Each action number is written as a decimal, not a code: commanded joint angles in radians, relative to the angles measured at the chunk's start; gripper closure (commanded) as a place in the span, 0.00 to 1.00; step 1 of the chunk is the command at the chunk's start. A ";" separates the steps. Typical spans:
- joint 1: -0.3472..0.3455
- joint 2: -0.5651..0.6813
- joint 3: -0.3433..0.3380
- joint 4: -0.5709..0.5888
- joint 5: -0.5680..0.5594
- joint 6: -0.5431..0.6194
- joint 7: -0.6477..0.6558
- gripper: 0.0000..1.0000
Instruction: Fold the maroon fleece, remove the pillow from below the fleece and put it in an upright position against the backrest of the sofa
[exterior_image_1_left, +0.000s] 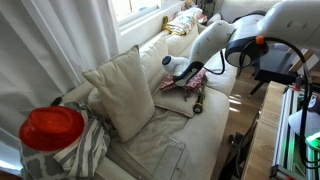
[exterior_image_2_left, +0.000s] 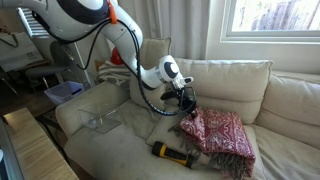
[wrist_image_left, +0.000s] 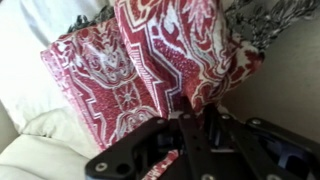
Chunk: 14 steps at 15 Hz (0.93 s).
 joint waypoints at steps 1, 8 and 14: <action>-0.055 0.036 -0.049 0.113 0.024 -0.078 0.015 0.96; -0.049 0.004 -0.035 0.072 -0.016 -0.046 0.014 0.96; -0.145 0.020 -0.049 0.197 -0.038 -0.263 0.120 0.96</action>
